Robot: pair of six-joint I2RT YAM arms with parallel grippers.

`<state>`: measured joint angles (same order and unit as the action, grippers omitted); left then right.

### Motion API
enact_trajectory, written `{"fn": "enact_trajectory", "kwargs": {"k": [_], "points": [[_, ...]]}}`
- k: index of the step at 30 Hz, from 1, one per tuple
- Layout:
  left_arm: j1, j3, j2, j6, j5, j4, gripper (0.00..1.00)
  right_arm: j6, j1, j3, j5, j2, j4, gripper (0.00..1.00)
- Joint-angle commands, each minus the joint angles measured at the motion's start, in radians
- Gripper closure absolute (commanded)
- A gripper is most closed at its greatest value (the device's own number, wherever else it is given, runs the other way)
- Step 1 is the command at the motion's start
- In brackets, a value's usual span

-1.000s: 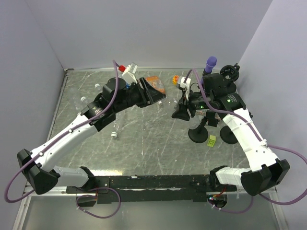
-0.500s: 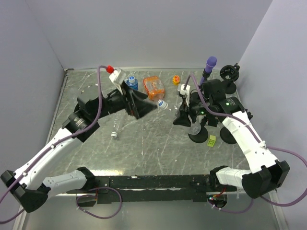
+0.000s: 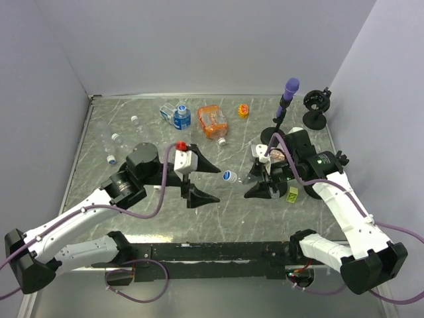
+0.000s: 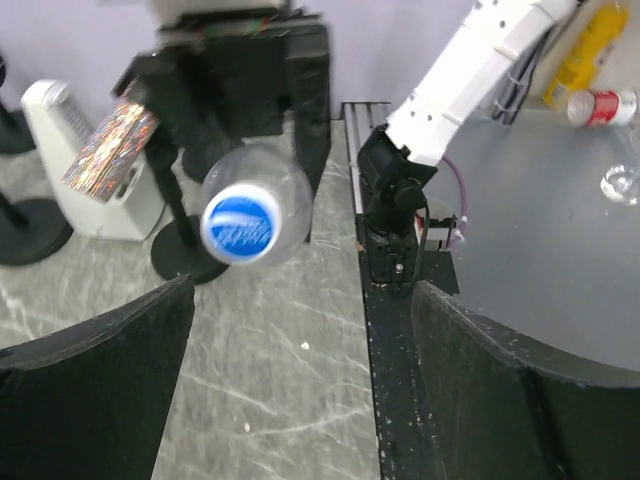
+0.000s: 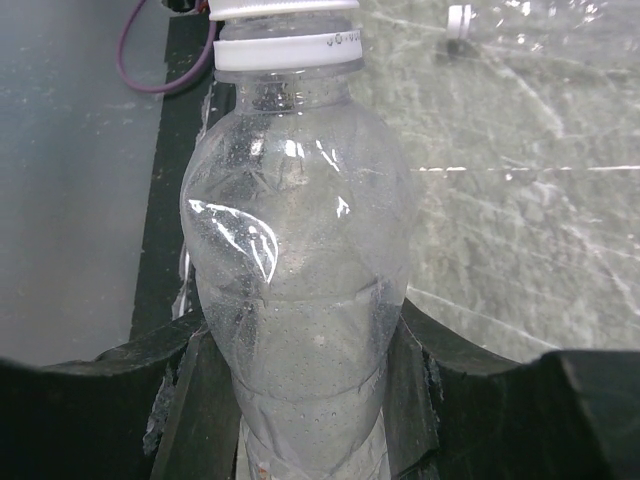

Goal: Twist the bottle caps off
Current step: Unscrew the bottle cap from the plastic bottle.

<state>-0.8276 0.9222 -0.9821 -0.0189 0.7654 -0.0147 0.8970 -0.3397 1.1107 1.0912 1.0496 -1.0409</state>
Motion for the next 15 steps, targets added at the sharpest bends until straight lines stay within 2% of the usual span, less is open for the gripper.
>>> {"fn": "enact_trajectory", "kwargs": {"k": [1,9,15], "points": [[-0.07,0.029,-0.032,0.12,-0.101,-0.06,0.1,0.042,0.001,-0.017,0.058,-0.013,0.007,1.0],[-0.102,0.047,-0.066,0.111,-0.198,-0.093,0.21,0.043,-0.012,-0.029,0.056,0.007,0.01,1.0],[-0.102,0.061,-0.089,0.082,-0.193,-0.091,0.38,0.039,-0.012,-0.028,0.045,0.01,0.016,1.0]]}}
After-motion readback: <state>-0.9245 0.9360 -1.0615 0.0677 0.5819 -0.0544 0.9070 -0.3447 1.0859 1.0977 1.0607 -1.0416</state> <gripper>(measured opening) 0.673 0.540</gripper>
